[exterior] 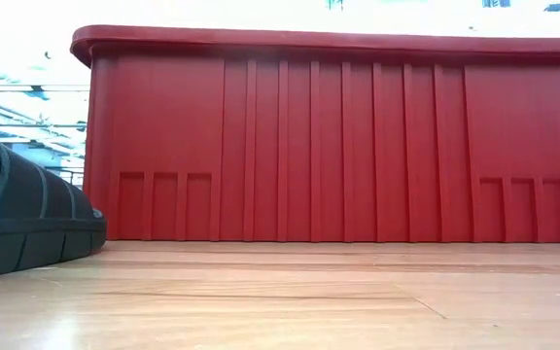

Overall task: Pick and place slides into bin
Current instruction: Put the black slide into the red organizer bin

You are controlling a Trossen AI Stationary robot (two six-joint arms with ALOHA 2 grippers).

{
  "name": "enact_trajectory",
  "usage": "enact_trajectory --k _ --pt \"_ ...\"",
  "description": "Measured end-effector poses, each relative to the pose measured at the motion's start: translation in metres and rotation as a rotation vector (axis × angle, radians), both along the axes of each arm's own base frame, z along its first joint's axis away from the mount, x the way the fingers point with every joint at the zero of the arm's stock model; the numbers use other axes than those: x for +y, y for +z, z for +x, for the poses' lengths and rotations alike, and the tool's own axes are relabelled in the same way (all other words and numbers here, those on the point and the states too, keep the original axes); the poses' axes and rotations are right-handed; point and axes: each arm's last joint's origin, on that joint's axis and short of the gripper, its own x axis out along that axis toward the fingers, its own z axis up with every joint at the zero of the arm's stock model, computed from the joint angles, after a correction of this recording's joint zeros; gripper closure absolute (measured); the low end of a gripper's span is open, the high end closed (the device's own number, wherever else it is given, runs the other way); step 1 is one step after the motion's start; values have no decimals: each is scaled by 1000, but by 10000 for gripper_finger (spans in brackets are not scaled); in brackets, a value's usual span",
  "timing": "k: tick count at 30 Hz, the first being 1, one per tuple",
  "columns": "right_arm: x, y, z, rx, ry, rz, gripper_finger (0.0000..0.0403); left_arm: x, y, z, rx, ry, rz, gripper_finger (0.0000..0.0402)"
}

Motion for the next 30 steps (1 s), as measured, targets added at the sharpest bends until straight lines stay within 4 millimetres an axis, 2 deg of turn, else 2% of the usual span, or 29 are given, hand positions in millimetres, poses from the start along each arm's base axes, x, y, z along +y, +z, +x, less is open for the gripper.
enact_trajectory --k 9,13,19,26,30 --pt "0 0 0 1 0 1 243 -6 -34 -2 256 157 64 224" --pt "0 0 0 6 4 15 243 2 -45 -7 328 260 151 225" --pt "1 -2 2 15 4 11 243 12 -52 -11 366 359 283 224" --pt "2 -4 4 15 4 10 243 13 -59 -5 372 374 294 225" --pt "3 -4 5 11 4 11 243 21 -65 -3 374 408 313 225"
